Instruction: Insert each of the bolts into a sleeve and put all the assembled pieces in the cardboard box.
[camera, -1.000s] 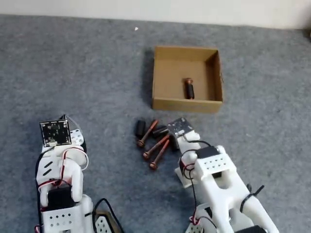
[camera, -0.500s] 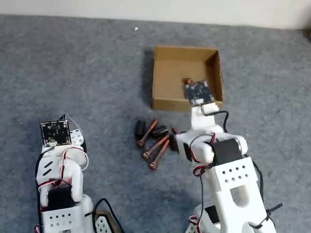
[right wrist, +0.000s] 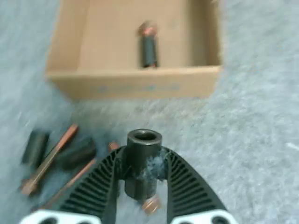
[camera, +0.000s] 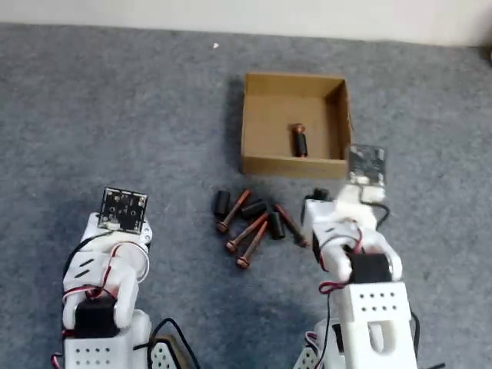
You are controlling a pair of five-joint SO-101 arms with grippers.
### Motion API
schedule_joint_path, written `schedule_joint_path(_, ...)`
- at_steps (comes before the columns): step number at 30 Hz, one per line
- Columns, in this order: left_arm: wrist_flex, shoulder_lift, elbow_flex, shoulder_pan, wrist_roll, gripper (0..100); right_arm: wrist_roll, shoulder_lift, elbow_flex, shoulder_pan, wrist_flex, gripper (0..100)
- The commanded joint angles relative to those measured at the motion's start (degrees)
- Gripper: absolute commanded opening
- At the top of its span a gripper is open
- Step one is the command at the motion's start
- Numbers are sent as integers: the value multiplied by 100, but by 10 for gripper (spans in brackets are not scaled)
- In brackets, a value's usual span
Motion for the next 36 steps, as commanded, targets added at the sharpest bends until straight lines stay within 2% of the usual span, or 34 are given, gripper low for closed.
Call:
schedule_joint_path(1, 510, 13, -840, 321, -70, 85, -70, -602, 338, 444, -760, 4)
schedule_joint_path(6, 826, 919, -1455, 1068, -510, 87, -70, -998, 716, 549, -1156, 4)
schedule_joint_path(11, 835, 3002, -2422, 1868, -519, 88, -79, -1059, 919, 927, -1499, 4)
schedule_joint_path(16, 809, 5147, -3284, 2809, -492, 88, -79, -1059, 919, 1015, -1543, 4)
schedule_joint_path(26, 809, 8277, -5007, 3459, -484, 88, -79, -1051, 919, 1015, -1543, 4)
schedule_joint_path(32, 809, 9455, -5508, 3925, -475, 87, -79, -1051, 919, 1015, -1543, 4)
schedule_joint_path(36, 730, 10026, -5798, 4057, -44, 88, -79, -1068, 919, 1015, -1543, 4)
